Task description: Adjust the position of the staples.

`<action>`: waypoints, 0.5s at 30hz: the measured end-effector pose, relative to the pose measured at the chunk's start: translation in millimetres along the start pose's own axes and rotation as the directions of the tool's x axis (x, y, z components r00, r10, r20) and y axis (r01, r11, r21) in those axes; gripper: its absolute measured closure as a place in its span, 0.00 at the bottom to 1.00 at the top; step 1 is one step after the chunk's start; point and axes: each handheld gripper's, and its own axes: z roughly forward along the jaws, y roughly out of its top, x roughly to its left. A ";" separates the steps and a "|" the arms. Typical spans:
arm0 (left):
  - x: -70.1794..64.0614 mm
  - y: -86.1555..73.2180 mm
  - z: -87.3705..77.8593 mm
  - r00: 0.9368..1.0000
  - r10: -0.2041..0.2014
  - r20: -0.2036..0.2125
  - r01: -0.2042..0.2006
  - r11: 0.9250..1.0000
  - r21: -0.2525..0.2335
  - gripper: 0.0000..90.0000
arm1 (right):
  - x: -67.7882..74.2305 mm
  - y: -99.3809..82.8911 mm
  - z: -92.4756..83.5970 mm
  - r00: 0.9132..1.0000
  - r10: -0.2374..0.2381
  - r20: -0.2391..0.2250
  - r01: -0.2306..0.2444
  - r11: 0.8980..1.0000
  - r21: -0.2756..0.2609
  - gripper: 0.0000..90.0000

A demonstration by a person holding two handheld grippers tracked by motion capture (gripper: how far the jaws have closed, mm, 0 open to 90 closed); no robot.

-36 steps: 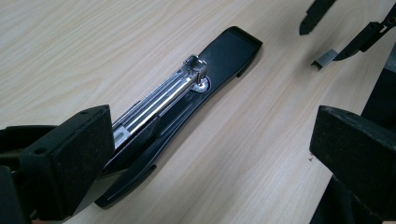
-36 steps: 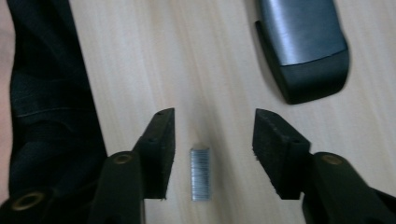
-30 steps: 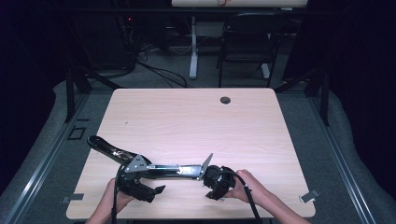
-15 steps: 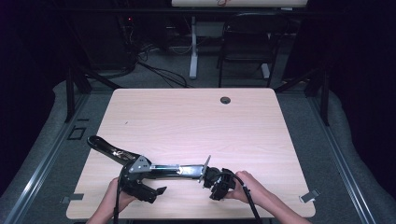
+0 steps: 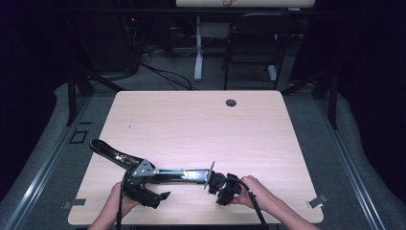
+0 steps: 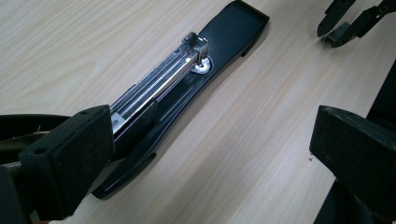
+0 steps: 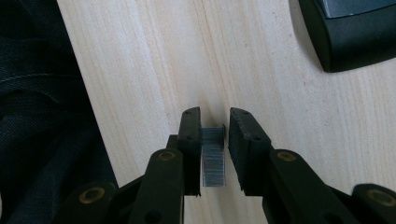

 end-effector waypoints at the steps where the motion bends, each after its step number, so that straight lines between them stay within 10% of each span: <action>1: -0.2 0.0 0.5 1.000 0.000 -0.001 0.000 1.000 0.003 0.00 | 0.0 0.0 0.0 1.000 0.000 0.000 0.000 1.000 0.000 0.84; 15: 7.2 -1.3 -6.0 1.000 -0.025 -0.001 0.025 0.999 -0.022 0.00 | -0.7 -0.2 -4.2 1.000 -0.002 0.023 0.003 0.999 -0.052 0.87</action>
